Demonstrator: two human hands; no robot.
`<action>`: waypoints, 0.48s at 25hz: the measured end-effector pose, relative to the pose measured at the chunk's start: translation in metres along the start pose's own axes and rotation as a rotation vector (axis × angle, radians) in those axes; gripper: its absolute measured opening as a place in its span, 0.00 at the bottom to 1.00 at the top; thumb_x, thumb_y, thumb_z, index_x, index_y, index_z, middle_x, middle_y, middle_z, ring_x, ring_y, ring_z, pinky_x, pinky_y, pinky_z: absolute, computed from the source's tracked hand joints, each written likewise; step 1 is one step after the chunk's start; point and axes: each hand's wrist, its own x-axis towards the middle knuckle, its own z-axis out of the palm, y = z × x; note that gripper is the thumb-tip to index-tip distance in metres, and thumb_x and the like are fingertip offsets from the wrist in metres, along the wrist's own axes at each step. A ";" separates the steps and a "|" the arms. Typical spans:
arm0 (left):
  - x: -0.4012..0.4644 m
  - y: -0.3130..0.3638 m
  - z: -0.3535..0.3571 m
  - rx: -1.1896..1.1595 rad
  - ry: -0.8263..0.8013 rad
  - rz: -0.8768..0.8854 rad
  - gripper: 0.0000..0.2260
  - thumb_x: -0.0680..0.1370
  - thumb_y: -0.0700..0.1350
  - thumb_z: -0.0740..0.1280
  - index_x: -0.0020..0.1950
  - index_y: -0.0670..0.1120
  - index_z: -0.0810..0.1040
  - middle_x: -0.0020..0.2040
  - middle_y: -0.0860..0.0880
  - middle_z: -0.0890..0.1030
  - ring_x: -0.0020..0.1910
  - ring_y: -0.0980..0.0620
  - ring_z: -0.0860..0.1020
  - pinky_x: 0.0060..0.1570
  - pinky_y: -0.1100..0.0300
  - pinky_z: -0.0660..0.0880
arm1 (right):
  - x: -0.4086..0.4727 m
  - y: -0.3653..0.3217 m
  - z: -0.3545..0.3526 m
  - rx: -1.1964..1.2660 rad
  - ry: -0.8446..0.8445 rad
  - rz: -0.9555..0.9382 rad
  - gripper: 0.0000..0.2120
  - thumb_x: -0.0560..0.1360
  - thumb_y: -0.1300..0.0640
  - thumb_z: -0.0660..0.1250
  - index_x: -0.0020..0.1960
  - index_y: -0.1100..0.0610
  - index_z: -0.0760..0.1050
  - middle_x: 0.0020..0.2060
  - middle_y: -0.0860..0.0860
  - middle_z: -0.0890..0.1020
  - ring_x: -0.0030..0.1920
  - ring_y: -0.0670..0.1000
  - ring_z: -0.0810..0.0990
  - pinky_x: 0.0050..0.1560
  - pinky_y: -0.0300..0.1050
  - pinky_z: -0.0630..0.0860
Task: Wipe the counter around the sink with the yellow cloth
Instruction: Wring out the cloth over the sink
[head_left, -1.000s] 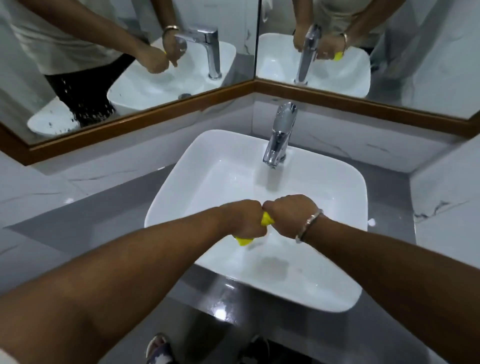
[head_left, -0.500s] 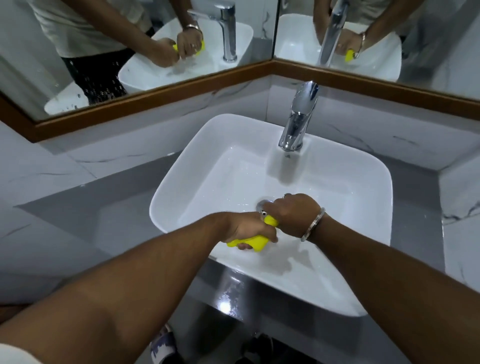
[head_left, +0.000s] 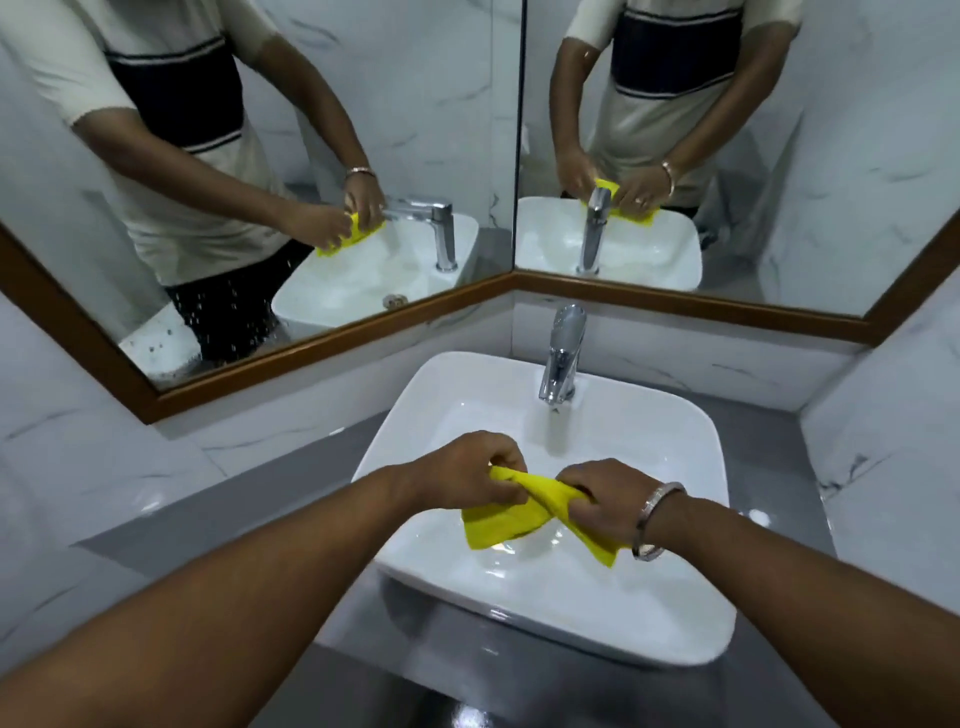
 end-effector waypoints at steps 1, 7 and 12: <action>-0.001 0.001 -0.007 -0.020 0.001 0.012 0.09 0.70 0.53 0.72 0.46 0.51 0.80 0.45 0.51 0.82 0.45 0.53 0.78 0.44 0.56 0.77 | -0.001 -0.003 -0.002 0.107 0.063 0.080 0.14 0.68 0.51 0.54 0.50 0.51 0.74 0.45 0.54 0.81 0.45 0.56 0.76 0.45 0.49 0.73; -0.005 0.001 -0.036 -0.285 0.053 -0.043 0.10 0.77 0.48 0.70 0.48 0.41 0.83 0.42 0.46 0.82 0.38 0.56 0.77 0.33 0.65 0.74 | -0.014 -0.043 -0.006 0.510 0.370 0.256 0.13 0.70 0.40 0.61 0.48 0.48 0.70 0.35 0.49 0.79 0.37 0.51 0.76 0.34 0.43 0.68; -0.015 -0.016 -0.074 -0.120 -0.047 0.108 0.11 0.73 0.51 0.74 0.47 0.44 0.85 0.40 0.47 0.83 0.35 0.56 0.78 0.30 0.65 0.74 | -0.013 -0.071 -0.007 0.135 0.300 0.262 0.13 0.64 0.40 0.62 0.42 0.48 0.72 0.36 0.48 0.80 0.40 0.54 0.78 0.38 0.46 0.71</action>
